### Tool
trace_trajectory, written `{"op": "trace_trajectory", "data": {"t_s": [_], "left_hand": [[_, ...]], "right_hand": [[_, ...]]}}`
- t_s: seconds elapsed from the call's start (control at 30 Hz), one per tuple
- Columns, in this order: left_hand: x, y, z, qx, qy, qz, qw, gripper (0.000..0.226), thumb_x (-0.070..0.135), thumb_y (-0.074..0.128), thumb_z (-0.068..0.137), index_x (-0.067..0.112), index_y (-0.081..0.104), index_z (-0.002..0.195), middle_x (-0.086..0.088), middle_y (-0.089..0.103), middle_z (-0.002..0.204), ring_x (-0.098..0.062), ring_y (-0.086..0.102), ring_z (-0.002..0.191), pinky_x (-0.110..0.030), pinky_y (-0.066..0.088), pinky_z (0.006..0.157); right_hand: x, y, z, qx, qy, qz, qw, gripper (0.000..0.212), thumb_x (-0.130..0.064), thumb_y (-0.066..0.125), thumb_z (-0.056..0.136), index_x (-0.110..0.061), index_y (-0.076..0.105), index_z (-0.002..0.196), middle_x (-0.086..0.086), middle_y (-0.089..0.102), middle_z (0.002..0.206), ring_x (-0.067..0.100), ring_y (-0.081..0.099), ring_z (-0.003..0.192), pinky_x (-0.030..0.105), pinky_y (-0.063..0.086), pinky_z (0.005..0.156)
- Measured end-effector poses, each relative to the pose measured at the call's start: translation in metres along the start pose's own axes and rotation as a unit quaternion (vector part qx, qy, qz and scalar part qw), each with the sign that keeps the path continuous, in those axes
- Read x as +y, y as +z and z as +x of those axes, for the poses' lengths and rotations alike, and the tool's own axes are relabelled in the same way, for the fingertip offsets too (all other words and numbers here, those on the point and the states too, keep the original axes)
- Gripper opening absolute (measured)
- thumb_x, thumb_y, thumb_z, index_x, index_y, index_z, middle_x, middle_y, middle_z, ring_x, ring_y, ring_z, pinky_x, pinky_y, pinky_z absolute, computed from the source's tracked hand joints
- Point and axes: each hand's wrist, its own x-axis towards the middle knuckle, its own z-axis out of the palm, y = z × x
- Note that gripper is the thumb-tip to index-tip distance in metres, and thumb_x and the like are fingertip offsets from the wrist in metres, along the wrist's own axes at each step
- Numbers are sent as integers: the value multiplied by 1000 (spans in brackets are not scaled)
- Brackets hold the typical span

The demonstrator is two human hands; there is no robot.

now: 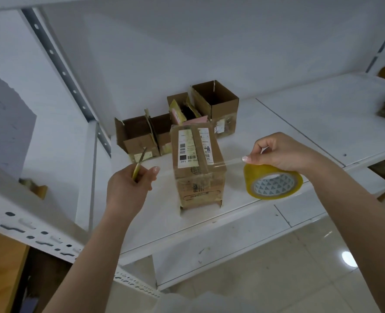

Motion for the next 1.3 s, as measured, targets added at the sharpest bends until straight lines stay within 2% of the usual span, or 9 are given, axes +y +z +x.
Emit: {"op": "trace_trajectory", "data": {"t_s": [0.3,0.43,0.63,0.77,0.9,1.0,1.07,1.2,1.3], "left_hand": [[-28,56,-18,-72,-41,-109,991,37,48,53,94,21,61,69,8,63,61,3,57,61,-22,41,60],[-28,71,-26,-84,-24,-111,990,41,42,39,100,16,60,76,5,60,62,3,54,55,-11,38,51],[-21,80,-32,-82,-37,-137,986,51,46,33,100,6,56,78,6,57,53,0,49,46,-10,36,46],[-29,85,-33,-138,-177,-173,959,55,65,38,91,13,54,83,-2,63,64,-11,46,50,-28,38,53],[-30,79,-38,-152,-219,-197,943,51,64,46,88,13,51,85,-4,56,69,-10,41,47,-26,35,45],[-8,53,-17,-82,-147,-219,961,43,60,46,91,17,45,89,-2,47,72,-11,39,54,-25,36,48],[21,34,-1,-86,-59,-228,968,32,48,37,101,19,42,86,1,44,69,-7,36,52,-20,34,46],[90,28,16,-266,102,-171,943,34,35,34,105,13,51,87,6,54,64,-6,45,49,-21,43,48],[118,52,18,-345,156,-122,918,31,24,35,106,5,55,93,-3,62,64,-12,49,46,-22,43,46]], "right_hand": [[25,41,12,-29,29,0,999,25,-48,78,73,-24,70,74,-4,70,76,11,66,67,21,45,56],[24,52,13,-40,22,12,999,22,-43,77,76,-23,70,76,-2,70,79,15,67,72,24,47,62],[25,54,13,-33,19,31,999,19,-39,77,78,-22,69,76,0,70,80,19,67,76,27,50,66],[27,53,13,-24,25,41,999,19,-38,77,79,-20,70,79,1,70,81,18,67,73,26,49,64],[27,54,13,-23,24,43,999,20,-41,76,79,-23,69,77,2,70,83,19,68,75,28,51,67],[27,56,13,-23,20,53,998,21,-42,76,79,-23,69,77,1,71,82,15,68,71,25,51,64],[27,57,13,-19,19,63,998,21,-43,76,78,-23,70,74,-2,71,76,9,68,63,19,49,56],[29,59,14,-27,25,99,994,22,-42,78,76,-22,70,72,-2,73,71,10,69,58,16,49,49],[31,59,14,-36,20,103,994,23,-42,78,77,-21,71,74,-2,72,69,10,69,58,16,49,50]]}}
